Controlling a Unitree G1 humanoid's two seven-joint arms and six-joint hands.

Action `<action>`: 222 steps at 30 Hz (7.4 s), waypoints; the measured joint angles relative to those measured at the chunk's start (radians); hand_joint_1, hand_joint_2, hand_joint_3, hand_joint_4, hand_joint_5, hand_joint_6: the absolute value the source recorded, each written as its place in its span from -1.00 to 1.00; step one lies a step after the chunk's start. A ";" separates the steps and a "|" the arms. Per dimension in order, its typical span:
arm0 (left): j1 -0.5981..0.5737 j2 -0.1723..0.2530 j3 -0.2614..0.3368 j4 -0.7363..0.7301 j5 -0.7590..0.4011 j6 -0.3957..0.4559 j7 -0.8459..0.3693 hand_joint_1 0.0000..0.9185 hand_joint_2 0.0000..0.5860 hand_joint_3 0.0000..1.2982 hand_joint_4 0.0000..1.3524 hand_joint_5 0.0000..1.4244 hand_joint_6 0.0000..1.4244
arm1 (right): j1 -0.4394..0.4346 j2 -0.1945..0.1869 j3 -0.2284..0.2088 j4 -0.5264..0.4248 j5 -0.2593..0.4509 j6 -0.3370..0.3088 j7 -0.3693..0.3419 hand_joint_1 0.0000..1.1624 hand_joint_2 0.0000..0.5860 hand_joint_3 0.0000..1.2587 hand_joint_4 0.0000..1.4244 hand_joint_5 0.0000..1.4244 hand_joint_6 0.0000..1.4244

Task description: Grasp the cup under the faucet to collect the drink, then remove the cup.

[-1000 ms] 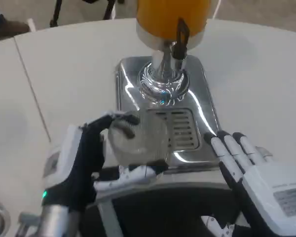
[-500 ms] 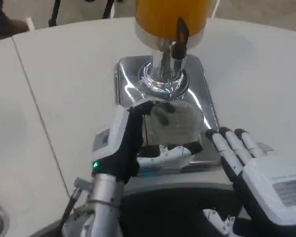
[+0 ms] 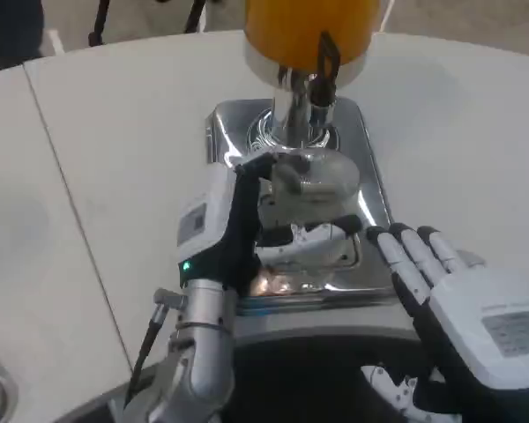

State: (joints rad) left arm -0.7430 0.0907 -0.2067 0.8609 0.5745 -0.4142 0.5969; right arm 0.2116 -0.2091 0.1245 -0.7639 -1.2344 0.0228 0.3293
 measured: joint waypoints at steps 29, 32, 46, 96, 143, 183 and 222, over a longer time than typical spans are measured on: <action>-0.052 -0.003 -0.102 0.138 0.031 0.040 0.260 0.13 -0.71 -0.57 -0.54 0.12 0.41 | -0.034 0.042 0.011 0.009 -0.015 0.031 0.020 -0.43 0.86 -0.93 -1.00 -1.00 -0.84; -0.052 0.008 -0.105 0.151 0.028 0.044 0.255 0.09 -0.74 -0.63 -0.62 0.07 0.33 | -0.041 0.042 0.011 0.013 -0.008 0.033 0.028 -0.43 0.87 -0.93 -1.00 -1.00 -0.84; -0.041 0.039 -0.104 0.140 0.009 -0.024 0.181 -0.08 -0.83 -0.81 -0.96 -0.36 -0.31 | -0.050 0.042 0.012 0.017 0.012 0.042 0.029 -0.41 0.90 -0.91 -1.00 -1.00 -0.84; 0.896 0.410 0.111 -1.242 0.339 0.435 -0.425 -0.85 -0.72 -1.00 -1.00 -1.00 -1.00 | -0.450 0.278 -0.023 0.064 0.625 0.333 -0.127 -0.39 0.94 -1.00 -1.00 -1.00 -0.98; 0.967 0.336 0.164 -1.275 0.318 0.413 -0.445 -0.91 -0.70 -1.00 -1.00 -1.00 -1.00 | -0.730 0.053 -0.008 0.270 1.087 0.446 -0.070 -0.54 0.84 -1.00 -1.00 -1.00 -1.00; 0.724 0.223 0.160 -1.076 0.205 0.474 -0.426 -0.56 -0.79 -1.00 -1.00 -1.00 -1.00 | -0.976 -0.171 0.279 0.238 0.587 0.572 0.211 -0.96 0.97 -0.94 -1.00 -1.00 -0.91; 0.507 0.167 0.065 -0.869 0.104 0.430 -0.376 -0.42 -0.83 -1.00 -1.00 -1.00 -1.00 | -0.789 -0.050 0.042 0.127 0.743 0.610 0.129 -0.71 1.00 -0.98 -1.00 -1.00 -0.93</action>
State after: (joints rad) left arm -0.2363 0.2573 -0.1420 -0.0077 0.6783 0.0160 0.2208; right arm -0.5773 -0.2587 0.1665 -0.6366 -0.4917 0.6331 0.4580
